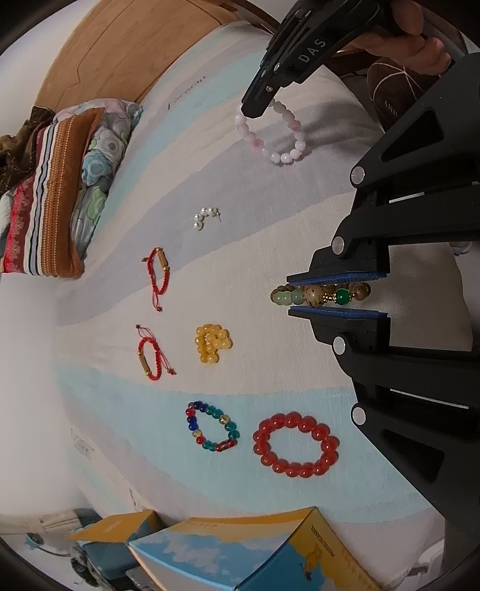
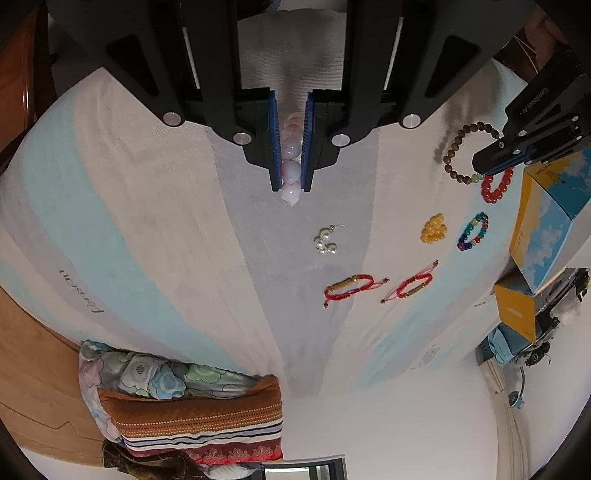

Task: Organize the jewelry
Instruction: 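Carry both held bracelets up and over into the white cardboard box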

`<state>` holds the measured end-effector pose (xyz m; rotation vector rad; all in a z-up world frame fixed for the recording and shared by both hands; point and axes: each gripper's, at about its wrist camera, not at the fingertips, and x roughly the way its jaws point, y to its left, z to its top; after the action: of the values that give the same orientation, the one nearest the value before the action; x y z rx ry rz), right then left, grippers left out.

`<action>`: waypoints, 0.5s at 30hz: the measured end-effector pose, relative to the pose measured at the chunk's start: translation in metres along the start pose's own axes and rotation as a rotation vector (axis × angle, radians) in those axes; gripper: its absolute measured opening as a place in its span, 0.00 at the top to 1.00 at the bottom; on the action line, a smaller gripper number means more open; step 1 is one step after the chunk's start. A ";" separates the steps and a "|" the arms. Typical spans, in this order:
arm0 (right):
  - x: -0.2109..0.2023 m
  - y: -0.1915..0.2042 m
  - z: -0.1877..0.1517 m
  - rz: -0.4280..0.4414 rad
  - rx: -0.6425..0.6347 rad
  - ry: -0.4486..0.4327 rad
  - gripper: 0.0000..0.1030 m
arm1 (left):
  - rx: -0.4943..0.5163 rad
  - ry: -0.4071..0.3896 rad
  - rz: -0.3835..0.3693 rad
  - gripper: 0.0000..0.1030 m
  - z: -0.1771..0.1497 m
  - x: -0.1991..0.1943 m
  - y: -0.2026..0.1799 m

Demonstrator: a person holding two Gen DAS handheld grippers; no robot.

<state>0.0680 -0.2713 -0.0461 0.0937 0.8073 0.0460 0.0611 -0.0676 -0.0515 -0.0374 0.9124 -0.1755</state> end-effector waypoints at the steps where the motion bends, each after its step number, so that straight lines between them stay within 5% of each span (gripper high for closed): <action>1: -0.002 0.000 0.001 0.002 0.000 -0.004 0.91 | -0.003 -0.003 -0.001 0.90 0.001 -0.002 0.000; 15: -0.015 0.028 0.024 0.010 -0.031 -0.018 0.91 | -0.007 -0.036 0.019 0.90 0.026 -0.034 0.013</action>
<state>0.0751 -0.2461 -0.0163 0.0691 0.7883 0.0668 0.0634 -0.0506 -0.0106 -0.0384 0.8772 -0.1529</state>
